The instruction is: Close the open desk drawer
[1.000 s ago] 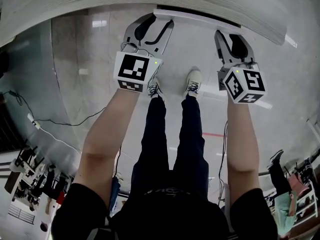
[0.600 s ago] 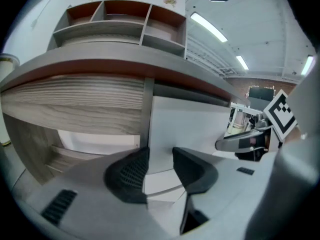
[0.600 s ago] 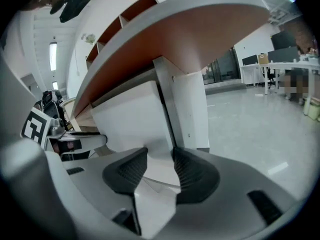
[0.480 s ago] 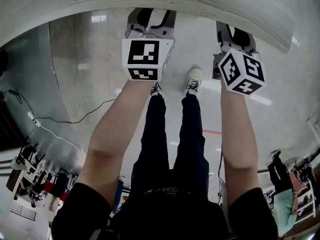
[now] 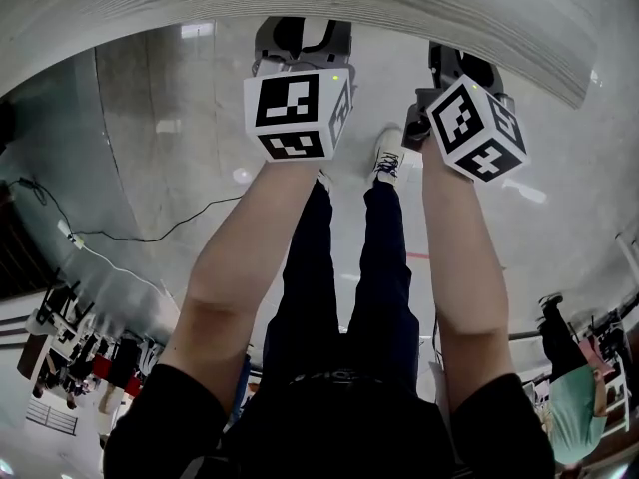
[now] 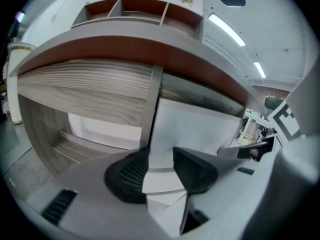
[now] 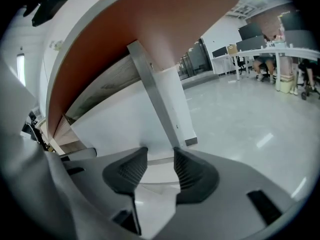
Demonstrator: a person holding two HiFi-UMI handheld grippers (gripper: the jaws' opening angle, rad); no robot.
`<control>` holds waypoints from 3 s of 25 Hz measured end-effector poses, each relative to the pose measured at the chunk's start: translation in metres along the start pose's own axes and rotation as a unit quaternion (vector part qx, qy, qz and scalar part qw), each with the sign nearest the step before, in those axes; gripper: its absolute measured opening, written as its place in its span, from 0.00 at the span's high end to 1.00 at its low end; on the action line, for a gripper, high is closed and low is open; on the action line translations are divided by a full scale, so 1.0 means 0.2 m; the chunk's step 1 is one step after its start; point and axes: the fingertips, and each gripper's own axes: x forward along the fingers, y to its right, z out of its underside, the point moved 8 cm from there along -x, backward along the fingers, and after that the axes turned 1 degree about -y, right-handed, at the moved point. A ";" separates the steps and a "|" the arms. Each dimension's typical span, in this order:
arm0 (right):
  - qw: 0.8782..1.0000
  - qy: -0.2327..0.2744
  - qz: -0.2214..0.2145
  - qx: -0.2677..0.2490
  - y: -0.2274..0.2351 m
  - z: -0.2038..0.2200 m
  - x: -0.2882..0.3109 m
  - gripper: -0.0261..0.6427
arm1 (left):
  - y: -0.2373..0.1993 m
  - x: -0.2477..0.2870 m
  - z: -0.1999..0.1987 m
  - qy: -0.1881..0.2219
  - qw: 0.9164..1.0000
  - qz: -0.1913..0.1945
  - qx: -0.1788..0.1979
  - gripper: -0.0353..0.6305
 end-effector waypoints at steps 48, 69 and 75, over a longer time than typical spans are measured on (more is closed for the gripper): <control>0.911 0.035 -0.384 -0.148 -0.98 -0.44 -1.81 0.94 | 0.25 -1.75 -0.79 0.068 0.938 0.339 -0.008 0.93; 0.908 0.002 -0.397 -0.133 -0.94 -0.30 -1.90 0.94 | 0.37 -1.82 -0.68 0.047 0.930 0.363 -0.014 0.93; 0.908 0.002 -0.396 -0.135 -0.95 -0.29 -1.92 0.94 | 0.38 -1.85 -0.68 0.050 0.930 0.363 -0.013 0.93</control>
